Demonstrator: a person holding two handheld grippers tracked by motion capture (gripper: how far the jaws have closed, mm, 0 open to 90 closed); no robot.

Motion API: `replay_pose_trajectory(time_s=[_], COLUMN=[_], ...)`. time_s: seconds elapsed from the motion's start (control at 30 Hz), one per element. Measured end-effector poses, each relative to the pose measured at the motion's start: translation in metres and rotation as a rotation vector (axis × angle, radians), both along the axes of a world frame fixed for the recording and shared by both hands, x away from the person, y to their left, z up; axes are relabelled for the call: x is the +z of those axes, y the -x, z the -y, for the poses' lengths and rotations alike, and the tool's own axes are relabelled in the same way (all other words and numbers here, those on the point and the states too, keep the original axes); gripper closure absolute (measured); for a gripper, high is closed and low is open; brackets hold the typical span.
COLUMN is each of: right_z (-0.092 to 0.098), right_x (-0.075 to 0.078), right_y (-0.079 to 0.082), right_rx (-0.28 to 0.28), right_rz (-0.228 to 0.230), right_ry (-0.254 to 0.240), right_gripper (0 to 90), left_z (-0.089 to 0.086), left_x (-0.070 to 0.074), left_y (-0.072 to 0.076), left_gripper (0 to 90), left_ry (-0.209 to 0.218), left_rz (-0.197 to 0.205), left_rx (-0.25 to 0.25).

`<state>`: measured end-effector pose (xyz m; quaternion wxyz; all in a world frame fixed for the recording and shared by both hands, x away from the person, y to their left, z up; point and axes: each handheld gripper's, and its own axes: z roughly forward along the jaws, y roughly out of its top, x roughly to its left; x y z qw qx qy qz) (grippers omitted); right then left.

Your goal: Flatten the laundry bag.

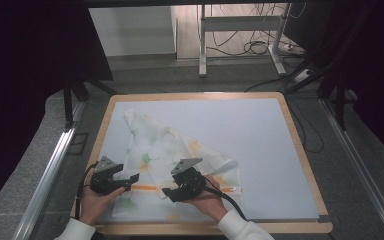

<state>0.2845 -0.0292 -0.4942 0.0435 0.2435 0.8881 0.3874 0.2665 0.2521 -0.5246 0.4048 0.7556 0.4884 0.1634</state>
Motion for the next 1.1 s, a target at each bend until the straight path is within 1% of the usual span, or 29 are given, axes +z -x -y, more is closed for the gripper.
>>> replay_pose_trajectory(time_s=[0.2, 0.27, 0.47, 0.5, 0.57, 0.63, 0.73, 0.8, 0.9, 1.03, 1.1], right_z=[-0.006, -0.008, -0.021, -0.021, -0.024, -0.027, -0.031, -0.034, -0.036, -0.038, -0.039], right_x=[-0.004, -0.006, -0.014, -0.014, -0.017, -0.019, -0.022, -0.024, -0.026, -0.03, -0.032], right_y=[0.001, 0.001, 0.004, 0.004, 0.003, 0.001, 0.001, 0.002, 0.003, 0.005, 0.005], right_rx=[0.008, 0.02, 0.054, 0.054, 0.051, 0.051, 0.063, 0.071, 0.078, 0.074, 0.077], right_rz=[-0.001, -0.002, -0.014, -0.014, -0.008, -0.013, -0.017, -0.007, -0.009, -0.002, 0.006], right_ry=[0.01, 0.014, 0.045, 0.045, 0.062, 0.066, 0.087, 0.106, 0.117, 0.15, 0.149], right_gripper=[40.8, 42.4, 43.8, 43.8, 44.3, 45.0, 45.4, 45.7, 47.0, 48.0, 49.0], left_z=[0.0, 0.0, 0.0, 0.0, 0.0, 0.0, -0.001, -0.001, -0.001, -0.001, 0.0], left_x=[0.0, 0.0, 0.0, 0.0, 0.0, 0.0, 0.0, 0.0, 0.0, 0.0, 0.001], left_y=[0.0, 0.0, 0.0, 0.0, 0.0, 0.0, 0.0, 0.0, 0.0, 0.0, 0.001], left_gripper=[22.9, 22.9, 22.9, 22.9, 22.9, 22.9, 22.9, 22.9, 22.9, 22.9, 23.0], left_ry=[-0.001, -0.001, -0.002, -0.001, 0.0, 0.002, 0.003, 0.003, 0.001, 0.004, 0.0], left_rz=[-0.002, -0.001, -0.003, -0.003, -0.003, -0.002, -0.001, -0.002, -0.003, -0.001, 0.003], left_rx=[-0.001, -0.001, 0.0, -0.001, -0.001, 0.0, 0.001, 0.001, 0.0, 0.0, 0.0])
